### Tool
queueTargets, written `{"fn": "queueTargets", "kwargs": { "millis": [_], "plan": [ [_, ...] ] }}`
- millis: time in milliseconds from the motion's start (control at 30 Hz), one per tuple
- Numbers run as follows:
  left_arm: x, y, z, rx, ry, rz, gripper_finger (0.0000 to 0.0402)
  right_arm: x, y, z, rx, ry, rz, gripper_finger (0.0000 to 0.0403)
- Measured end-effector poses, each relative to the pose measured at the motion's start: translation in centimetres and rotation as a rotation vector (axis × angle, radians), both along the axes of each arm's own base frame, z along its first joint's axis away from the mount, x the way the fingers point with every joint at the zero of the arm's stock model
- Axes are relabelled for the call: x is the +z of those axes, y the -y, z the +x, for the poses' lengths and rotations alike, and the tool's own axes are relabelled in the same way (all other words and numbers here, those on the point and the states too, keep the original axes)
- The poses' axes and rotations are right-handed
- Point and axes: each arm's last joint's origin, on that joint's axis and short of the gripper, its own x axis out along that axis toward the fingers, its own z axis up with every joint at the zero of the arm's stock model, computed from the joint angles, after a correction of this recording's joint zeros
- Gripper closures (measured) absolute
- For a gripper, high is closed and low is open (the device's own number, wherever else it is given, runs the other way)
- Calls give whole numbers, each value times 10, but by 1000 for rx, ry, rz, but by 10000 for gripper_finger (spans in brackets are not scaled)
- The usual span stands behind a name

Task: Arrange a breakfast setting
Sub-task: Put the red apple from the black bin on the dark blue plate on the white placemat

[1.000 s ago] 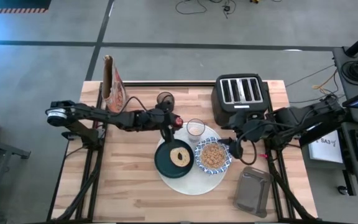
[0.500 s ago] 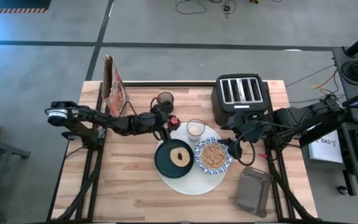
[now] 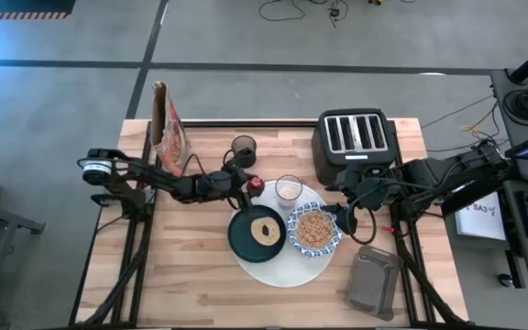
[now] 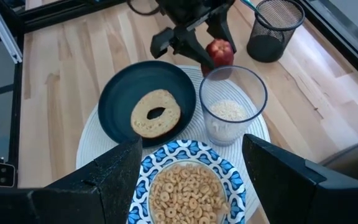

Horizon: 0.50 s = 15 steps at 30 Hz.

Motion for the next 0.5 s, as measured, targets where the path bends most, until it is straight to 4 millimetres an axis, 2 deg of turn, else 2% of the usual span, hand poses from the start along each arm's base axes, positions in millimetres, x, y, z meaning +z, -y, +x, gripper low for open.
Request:
{"fn": "queueTargets", "kwargs": {
  "millis": [233,500],
  "plan": [
    [-17,0,7,13,24,-34,192,-1,0,-1,0,-9,-3,138],
    [-22,4,15,-22,49,-59,192,-1,0,-1,0,-11,-4,138]
  ]
}}
